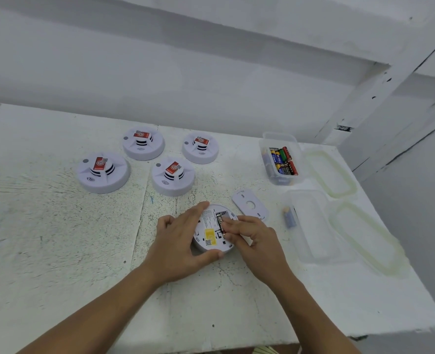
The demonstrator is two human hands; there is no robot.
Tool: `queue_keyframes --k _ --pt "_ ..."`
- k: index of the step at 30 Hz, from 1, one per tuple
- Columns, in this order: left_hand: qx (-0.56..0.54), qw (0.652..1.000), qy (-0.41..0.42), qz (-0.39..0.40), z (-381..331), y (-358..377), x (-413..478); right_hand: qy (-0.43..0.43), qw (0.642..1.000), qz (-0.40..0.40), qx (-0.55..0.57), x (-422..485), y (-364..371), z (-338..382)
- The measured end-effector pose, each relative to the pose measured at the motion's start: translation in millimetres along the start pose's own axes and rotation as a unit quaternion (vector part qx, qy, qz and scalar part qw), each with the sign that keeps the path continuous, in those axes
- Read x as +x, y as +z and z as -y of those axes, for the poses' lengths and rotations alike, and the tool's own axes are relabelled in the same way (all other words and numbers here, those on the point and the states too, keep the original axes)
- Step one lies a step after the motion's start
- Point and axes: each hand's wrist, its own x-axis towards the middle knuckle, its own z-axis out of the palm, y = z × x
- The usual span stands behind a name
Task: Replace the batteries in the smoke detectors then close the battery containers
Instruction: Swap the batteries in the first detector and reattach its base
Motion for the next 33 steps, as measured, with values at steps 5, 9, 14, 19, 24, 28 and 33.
queue_keyframes --k 5,9,14,19,24,28,33 --pt "-0.007 1.0 0.0 -0.005 -0.9 0.0 -0.4 -0.02 1.0 0.005 -0.011 -0.5 0.3 -5.1" --pt "-0.008 1.0 0.001 -0.006 -0.8 0.2 -0.6 -0.045 0.999 0.01 -0.012 -5.1 2.1 -6.7" --pt "0.002 1.0 0.004 -0.004 0.2 1.1 0.1 -0.066 0.996 0.029 -0.045 -7.1 2.8 -9.8" --pt "-0.003 1.0 0.002 -0.017 -1.7 1.9 -0.9 -0.044 0.997 0.041 -0.044 0.1 -4.0 1.1" --pt "0.0 1.0 -0.005 -0.009 -4.0 1.4 -1.1 0.065 0.99 0.127 0.014 37.1 -33.5 24.0" --pt "0.007 1.0 -0.016 0.002 -5.9 -3.5 -1.1 0.074 0.987 0.078 0.116 82.7 -69.0 30.1" --pt "0.002 1.0 -0.03 0.004 -9.1 -7.3 -2.0 0.12 0.985 -0.107 0.058 146.2 -107.1 -0.2"
